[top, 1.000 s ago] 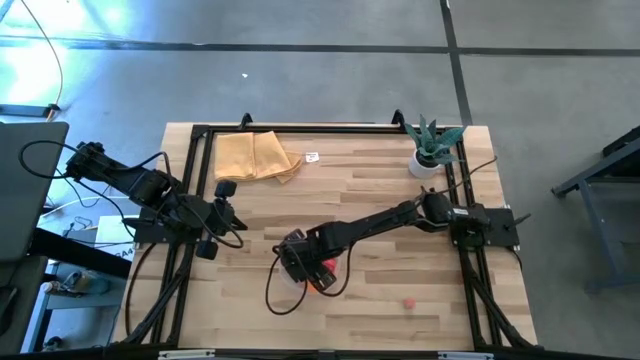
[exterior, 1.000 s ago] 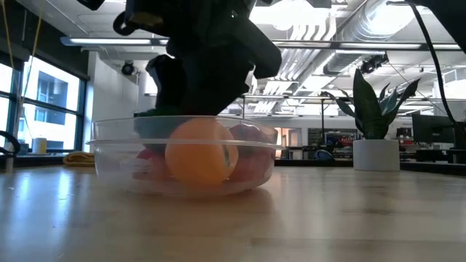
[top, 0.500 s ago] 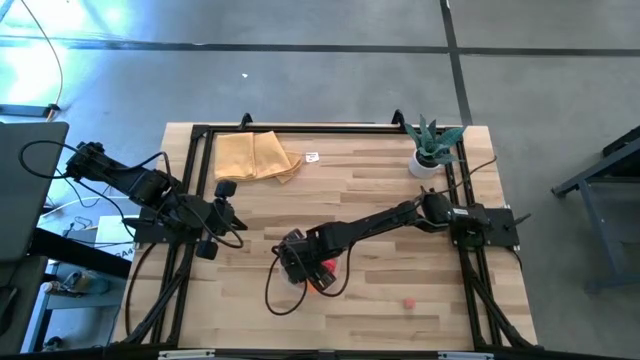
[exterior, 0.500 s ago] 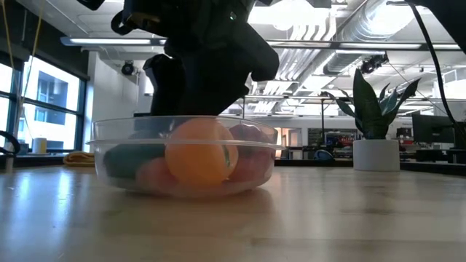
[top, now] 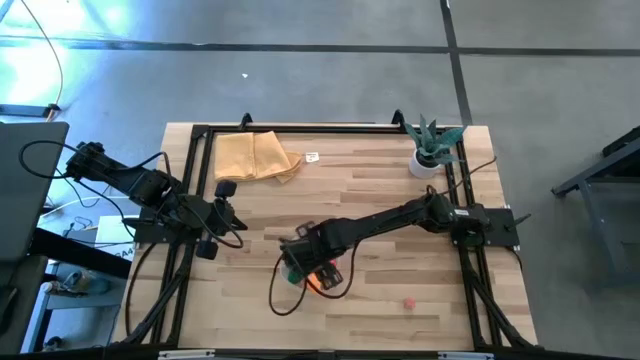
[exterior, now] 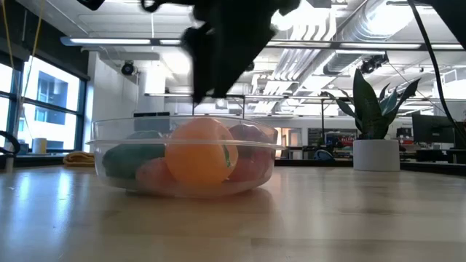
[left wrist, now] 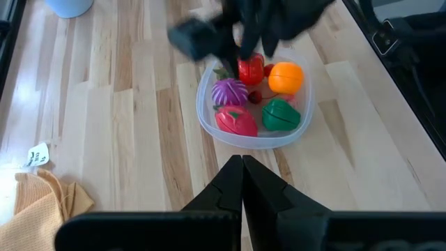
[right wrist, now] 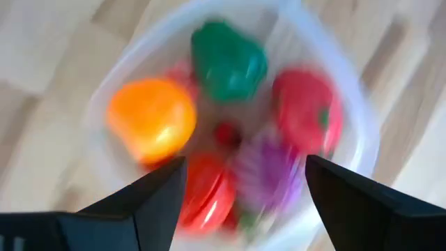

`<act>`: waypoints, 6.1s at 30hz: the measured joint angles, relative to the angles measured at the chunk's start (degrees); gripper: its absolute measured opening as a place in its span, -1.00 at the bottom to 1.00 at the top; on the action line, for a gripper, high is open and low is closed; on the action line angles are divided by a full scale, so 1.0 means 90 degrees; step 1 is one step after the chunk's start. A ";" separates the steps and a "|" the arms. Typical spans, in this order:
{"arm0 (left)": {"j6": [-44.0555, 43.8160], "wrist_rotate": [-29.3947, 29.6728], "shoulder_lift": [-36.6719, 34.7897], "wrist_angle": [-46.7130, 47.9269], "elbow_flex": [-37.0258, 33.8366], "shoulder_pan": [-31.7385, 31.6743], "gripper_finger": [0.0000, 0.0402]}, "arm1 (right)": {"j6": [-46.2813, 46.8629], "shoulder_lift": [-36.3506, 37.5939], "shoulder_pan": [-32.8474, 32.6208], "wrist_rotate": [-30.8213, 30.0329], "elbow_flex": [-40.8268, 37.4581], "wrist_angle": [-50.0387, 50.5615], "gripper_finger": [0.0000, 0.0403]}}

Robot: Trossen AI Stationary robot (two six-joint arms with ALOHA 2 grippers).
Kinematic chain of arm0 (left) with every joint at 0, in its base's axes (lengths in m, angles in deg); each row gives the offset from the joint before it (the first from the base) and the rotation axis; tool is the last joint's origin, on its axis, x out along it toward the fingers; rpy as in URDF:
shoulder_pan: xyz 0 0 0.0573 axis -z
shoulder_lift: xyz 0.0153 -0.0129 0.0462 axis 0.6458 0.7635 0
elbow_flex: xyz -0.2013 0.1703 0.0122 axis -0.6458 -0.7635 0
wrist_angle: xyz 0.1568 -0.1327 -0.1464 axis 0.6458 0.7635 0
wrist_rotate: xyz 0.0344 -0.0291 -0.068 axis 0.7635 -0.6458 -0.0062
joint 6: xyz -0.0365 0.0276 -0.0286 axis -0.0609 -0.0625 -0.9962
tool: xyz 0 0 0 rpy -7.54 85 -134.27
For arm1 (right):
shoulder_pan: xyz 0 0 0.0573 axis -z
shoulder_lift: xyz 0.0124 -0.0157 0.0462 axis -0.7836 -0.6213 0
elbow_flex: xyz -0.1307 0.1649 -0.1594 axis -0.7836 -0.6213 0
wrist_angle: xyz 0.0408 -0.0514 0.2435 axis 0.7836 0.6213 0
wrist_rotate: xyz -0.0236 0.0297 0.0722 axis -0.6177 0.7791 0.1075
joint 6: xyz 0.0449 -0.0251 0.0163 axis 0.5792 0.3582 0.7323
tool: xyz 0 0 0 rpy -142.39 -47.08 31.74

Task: Pick and placing Produce into tupperware
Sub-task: Put the peach into the bin

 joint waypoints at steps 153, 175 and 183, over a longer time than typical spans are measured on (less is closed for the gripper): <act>0.0000 0.0000 0.0001 0.0000 0.0000 -0.0002 -1.00 | 1.4759 0.3668 -0.3268 0.0770 -0.7916 -0.3481 -0.38; 0.0000 0.0000 0.0001 0.0000 0.0000 -0.0002 -1.00 | 1.2626 0.3652 -0.2969 -0.1078 -0.6095 -0.1529 -0.39; 0.0001 0.0000 0.0000 0.0002 0.0000 -0.0002 -1.00 | 0.9450 0.3664 -0.1939 -0.1625 -0.4933 -0.1399 -0.39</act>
